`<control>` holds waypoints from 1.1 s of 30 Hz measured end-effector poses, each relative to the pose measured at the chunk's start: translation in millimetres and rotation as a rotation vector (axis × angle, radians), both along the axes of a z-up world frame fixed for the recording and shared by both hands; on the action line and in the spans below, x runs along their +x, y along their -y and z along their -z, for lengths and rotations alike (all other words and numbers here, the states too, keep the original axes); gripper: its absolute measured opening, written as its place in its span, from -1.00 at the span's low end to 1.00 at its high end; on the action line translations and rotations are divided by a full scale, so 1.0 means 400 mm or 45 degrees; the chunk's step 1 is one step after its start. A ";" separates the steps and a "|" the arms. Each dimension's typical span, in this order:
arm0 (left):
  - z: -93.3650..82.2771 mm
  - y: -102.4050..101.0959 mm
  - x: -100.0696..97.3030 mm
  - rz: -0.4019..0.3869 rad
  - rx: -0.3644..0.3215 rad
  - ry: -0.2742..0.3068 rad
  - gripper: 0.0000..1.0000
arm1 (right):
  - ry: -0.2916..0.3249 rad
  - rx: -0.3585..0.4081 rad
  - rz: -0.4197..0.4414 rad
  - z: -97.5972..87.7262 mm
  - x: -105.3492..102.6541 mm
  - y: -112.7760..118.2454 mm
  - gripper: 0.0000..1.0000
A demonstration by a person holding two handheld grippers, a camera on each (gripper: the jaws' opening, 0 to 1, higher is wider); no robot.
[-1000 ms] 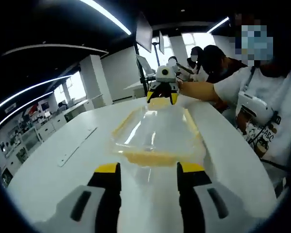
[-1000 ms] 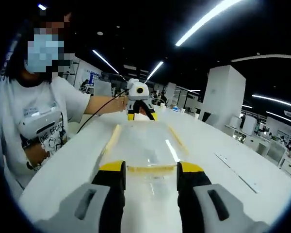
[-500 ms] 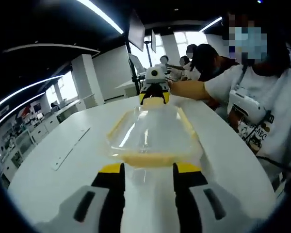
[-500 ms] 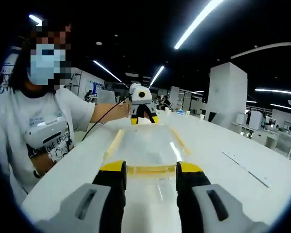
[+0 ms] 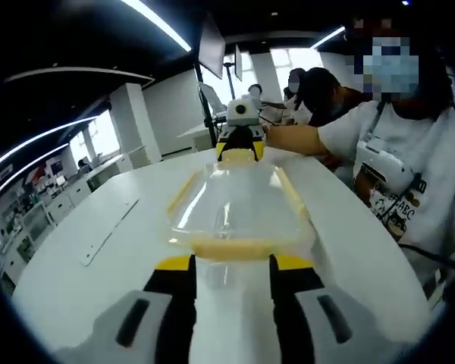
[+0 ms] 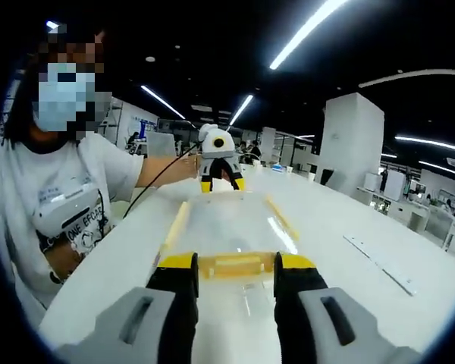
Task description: Snap each plastic latch of the storage box into its locked position after aligning the lid with the box until every specified latch is closed and the lid sits flush.
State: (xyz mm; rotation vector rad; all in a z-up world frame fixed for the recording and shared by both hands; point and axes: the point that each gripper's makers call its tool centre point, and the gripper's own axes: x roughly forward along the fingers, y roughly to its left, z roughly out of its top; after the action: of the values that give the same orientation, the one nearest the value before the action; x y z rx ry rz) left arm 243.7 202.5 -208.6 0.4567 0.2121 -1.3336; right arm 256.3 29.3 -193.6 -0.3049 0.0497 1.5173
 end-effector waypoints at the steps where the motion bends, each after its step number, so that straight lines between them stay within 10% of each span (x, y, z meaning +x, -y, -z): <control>1: -0.001 0.000 0.001 -0.001 -0.005 -0.003 -0.25 | 0.015 -0.011 0.006 -0.002 0.000 -0.001 -0.26; 33: -0.024 0.006 0.002 -0.018 -0.039 0.084 -0.28 | 0.268 -0.039 0.119 -0.060 -0.025 0.015 -0.27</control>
State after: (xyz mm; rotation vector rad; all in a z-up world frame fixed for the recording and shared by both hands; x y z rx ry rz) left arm 244.5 200.1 -199.1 0.4722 0.1398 -1.3038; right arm 246.4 23.4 -169.8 -0.4793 -0.0788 1.3861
